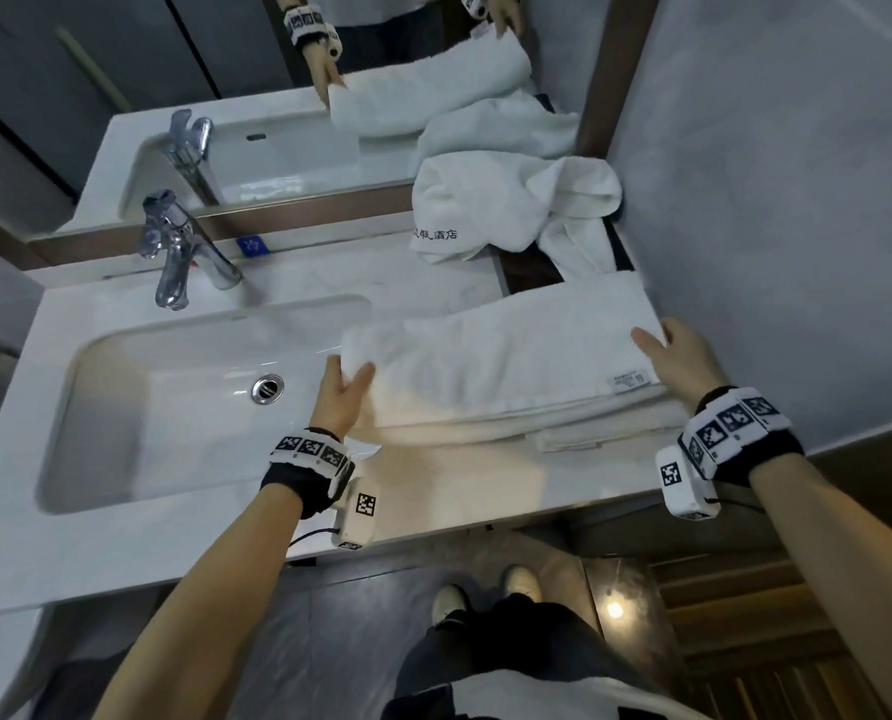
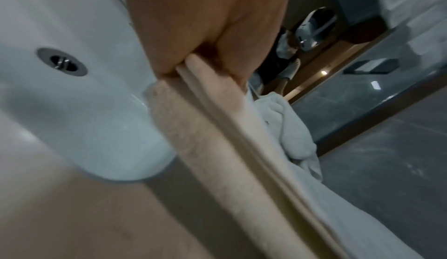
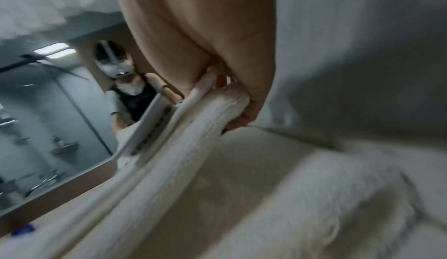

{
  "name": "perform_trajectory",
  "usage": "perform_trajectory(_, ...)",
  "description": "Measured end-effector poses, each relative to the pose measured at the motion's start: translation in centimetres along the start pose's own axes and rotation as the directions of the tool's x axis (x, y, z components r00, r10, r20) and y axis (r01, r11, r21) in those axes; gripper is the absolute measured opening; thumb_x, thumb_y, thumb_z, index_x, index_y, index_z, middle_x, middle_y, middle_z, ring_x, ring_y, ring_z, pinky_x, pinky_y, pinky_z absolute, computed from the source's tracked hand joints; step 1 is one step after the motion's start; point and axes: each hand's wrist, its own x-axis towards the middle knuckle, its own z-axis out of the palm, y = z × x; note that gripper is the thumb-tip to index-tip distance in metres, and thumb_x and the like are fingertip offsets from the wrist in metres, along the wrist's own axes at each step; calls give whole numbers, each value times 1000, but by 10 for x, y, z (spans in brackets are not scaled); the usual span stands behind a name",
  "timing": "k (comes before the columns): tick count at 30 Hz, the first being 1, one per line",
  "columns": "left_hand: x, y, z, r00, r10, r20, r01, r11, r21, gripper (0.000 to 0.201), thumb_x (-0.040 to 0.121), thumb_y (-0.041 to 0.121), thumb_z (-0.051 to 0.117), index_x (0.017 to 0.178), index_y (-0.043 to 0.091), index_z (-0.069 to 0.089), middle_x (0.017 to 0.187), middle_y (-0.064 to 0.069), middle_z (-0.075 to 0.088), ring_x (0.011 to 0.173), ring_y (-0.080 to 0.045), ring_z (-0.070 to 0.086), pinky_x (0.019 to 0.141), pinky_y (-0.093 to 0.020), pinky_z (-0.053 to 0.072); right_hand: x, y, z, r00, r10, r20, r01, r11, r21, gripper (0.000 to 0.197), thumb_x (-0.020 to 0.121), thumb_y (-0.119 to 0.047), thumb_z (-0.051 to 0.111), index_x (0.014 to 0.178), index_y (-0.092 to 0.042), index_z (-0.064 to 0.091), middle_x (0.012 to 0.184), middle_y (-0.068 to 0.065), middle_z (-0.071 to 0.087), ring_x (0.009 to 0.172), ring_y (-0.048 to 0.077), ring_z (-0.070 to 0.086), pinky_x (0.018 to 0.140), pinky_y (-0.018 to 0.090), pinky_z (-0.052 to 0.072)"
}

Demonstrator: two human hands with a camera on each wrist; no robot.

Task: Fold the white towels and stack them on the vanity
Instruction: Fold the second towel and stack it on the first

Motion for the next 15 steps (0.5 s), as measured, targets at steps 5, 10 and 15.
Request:
perform_trajectory(5, -2, 1, 4, 1000, -15, 1, 15, 998, 56, 29, 93, 22, 56, 116, 11, 44, 106, -7, 58, 94, -24, 58, 81, -36, 52, 0, 6, -9, 987, -8, -162, 16, 999, 48, 36, 91, -21, 59, 119, 2, 54, 118, 20, 62, 101, 29, 59, 83, 33, 45)
perform_trajectory(10, -3, -9, 18, 990, -133, 47, 91, 859, 504, 24, 88, 24, 62, 101, 8, 49, 101, -6, 51, 95, -23, 51, 81, -29, 39, 3, 17, -1, 998, -37, -49, 26, 977, -209, 37, 91, -14, 58, 122, 6, 55, 123, 27, 57, 110, 38, 56, 100, 43, 43)
perform_trajectory(15, -1, -7, 23, 988, -148, -47, 154, 891, 428, 37, 86, 19, 64, 57, 12, 42, 60, 1, 43, 77, -20, 45, 54, -22, 31, 7, 11, -3, 996, 29, -84, -42, 987, -152, 34, 90, -17, 59, 120, -1, 55, 118, 19, 63, 108, 34, 59, 94, 38, 44)
